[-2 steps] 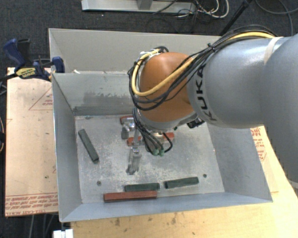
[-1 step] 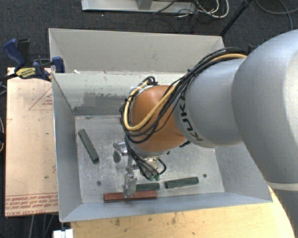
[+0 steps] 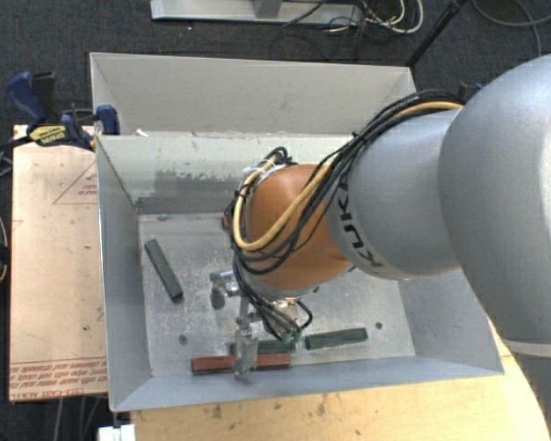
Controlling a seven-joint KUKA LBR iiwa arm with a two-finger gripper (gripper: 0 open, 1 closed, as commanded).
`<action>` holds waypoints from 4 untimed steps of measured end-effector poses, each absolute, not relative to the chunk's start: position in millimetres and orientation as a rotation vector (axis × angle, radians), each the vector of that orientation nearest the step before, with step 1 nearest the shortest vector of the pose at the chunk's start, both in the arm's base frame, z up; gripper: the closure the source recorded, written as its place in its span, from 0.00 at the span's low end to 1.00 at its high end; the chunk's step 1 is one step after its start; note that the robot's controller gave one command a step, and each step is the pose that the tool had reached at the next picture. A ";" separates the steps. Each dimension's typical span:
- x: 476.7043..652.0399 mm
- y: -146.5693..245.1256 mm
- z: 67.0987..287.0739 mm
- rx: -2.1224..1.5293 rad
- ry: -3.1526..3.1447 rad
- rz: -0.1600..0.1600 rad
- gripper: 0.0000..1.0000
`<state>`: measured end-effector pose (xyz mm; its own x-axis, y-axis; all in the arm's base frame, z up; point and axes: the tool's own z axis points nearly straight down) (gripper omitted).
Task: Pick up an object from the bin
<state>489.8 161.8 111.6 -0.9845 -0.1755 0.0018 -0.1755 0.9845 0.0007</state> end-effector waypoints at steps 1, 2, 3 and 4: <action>486.3 162.7 115.8 0.286 -3.129 -0.002 0.00; 484.7 169.7 71.3 0.420 -3.128 -0.005 0.00; 483.5 171.6 70.1 0.206 -3.135 -0.002 1.00; 483.5 171.6 70.1 0.205 -3.135 -0.002 1.00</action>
Offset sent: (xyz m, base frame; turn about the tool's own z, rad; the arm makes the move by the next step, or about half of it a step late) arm -0.0099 0.0076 -0.0416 -0.0936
